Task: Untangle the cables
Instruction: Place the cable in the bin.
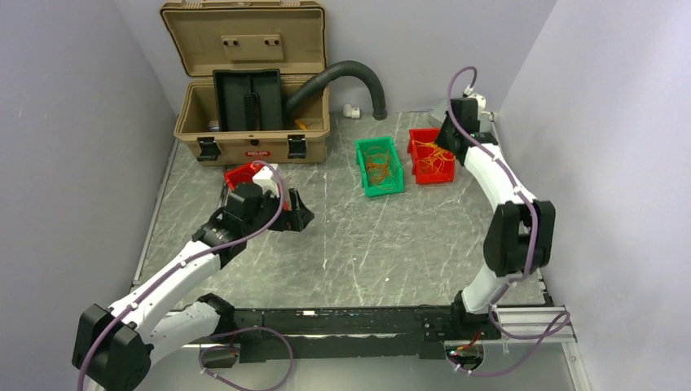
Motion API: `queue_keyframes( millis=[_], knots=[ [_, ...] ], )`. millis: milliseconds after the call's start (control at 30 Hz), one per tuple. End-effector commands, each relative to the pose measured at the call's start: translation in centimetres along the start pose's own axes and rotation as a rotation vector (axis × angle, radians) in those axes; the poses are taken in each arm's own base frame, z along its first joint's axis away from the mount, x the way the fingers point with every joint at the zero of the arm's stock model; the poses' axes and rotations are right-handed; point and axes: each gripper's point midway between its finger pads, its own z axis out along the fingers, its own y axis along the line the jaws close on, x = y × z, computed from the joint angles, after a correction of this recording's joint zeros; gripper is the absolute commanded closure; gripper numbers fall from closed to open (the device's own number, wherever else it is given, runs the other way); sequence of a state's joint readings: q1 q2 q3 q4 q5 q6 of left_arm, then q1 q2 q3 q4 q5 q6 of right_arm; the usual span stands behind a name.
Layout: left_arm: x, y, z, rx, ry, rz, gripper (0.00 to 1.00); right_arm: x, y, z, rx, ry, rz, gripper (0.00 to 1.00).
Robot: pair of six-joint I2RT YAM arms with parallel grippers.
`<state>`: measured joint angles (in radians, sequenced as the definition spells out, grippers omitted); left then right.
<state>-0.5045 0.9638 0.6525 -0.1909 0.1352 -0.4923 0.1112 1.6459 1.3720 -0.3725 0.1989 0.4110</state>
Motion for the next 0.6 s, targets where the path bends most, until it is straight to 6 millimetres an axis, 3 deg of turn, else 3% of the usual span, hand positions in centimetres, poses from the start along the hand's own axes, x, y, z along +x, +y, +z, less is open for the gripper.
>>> queue_keyframes(
  millis=[0,67,233,433,533,567],
  knots=[
    [-1.4,-0.6,0.1,0.016,-0.091,0.014,0.00,-1.9,-0.5,4.3,-0.031,0.010,0.033,1.00],
    [-1.5,-0.7,0.1,0.014,-0.097,0.016,0.01,-2.3,-0.3,6.1,-0.058,0.020,0.046,1.00],
    [-1.6,-0.4,0.0,-0.010,-0.106,0.027,0.01,-0.8,0.9,10.3,-0.122,0.076,0.060,1.00],
    [-1.9,0.0,-0.5,-0.027,-0.142,0.042,0.00,2.0,-1.0,14.6,-0.021,0.122,0.054,1.00],
    [-2.2,0.0,-0.9,-0.019,-0.174,0.050,0.01,2.2,-1.4,15.0,-0.014,0.096,0.047,0.86],
    [-2.1,0.0,-1.0,-0.016,-0.180,0.054,0.01,2.0,-1.4,14.8,-0.017,0.086,0.044,0.74]
  ],
)
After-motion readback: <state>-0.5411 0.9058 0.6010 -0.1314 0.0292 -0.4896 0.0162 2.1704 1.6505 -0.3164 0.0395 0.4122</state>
